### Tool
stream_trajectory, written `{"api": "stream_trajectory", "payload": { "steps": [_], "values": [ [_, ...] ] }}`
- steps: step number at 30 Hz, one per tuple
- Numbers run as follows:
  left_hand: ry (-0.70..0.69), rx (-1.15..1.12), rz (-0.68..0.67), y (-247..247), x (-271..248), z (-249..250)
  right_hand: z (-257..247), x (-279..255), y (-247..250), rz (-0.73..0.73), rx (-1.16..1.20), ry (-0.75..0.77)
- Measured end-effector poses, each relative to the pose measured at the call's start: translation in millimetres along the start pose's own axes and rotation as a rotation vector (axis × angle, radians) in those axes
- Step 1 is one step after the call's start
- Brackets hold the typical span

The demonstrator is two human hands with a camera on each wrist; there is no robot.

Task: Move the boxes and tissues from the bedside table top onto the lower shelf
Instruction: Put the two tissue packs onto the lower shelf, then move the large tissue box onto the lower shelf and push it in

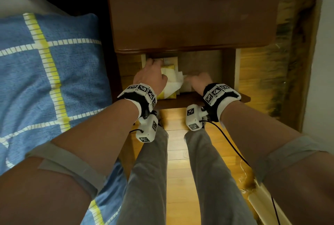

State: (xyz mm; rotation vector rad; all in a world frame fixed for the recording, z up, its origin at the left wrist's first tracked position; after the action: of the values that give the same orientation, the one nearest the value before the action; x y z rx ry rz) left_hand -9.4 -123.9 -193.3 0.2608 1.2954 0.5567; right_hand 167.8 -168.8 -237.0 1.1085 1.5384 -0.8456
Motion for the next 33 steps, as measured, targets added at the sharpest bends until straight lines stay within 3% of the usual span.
{"api": "stream_trajectory", "payload": {
  "steps": [4, 9, 12, 14, 17, 21, 25, 29, 33],
  "values": [
    [-0.005, -0.032, -0.015, 8, -20, 11, -3, -36, 13, -0.047, 0.312, 0.205],
    [-0.091, -0.031, 0.083, 41, -53, 49, -15, -96, 34, -0.126, 0.422, 0.353],
    [-0.128, -0.107, 0.181, 74, -68, 83, -31, -127, 61, -0.028, 0.500, 0.419],
    [-0.147, -0.212, 0.222, 97, -70, 105, -46, -144, 88, 0.114, 0.527, 0.477],
    [-0.206, -0.285, 0.259, 130, -61, 140, -80, -162, 133, 0.375, 0.385, 0.602],
    [-0.268, -0.263, 0.278, 169, -37, 180, -146, -163, 163, 0.559, -0.210, 0.687],
    [-0.255, -0.270, 0.204, 177, -18, 185, -180, -142, 159, 0.550, -0.601, 0.443],
    [-0.230, -0.446, 0.170, 163, -17, 166, -179, -145, 157, 0.589, -0.580, 0.465],
    [-0.120, -0.597, 0.107, 132, -28, 144, -126, -147, 146, 0.464, -0.125, 0.593]
  ]
}}
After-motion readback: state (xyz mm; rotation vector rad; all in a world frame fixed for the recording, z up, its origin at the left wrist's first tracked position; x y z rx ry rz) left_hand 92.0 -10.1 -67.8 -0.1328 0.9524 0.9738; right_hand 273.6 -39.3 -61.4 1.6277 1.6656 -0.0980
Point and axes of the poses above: each hand's wrist, its own x-axis towards the middle knuckle, its own y-axis out of the back of the hand, z = x × y, the point moved 5 cm from there along x, towards the middle knuckle, and after that the axes turned 15 degrees about -z, right-handed, at the moved point
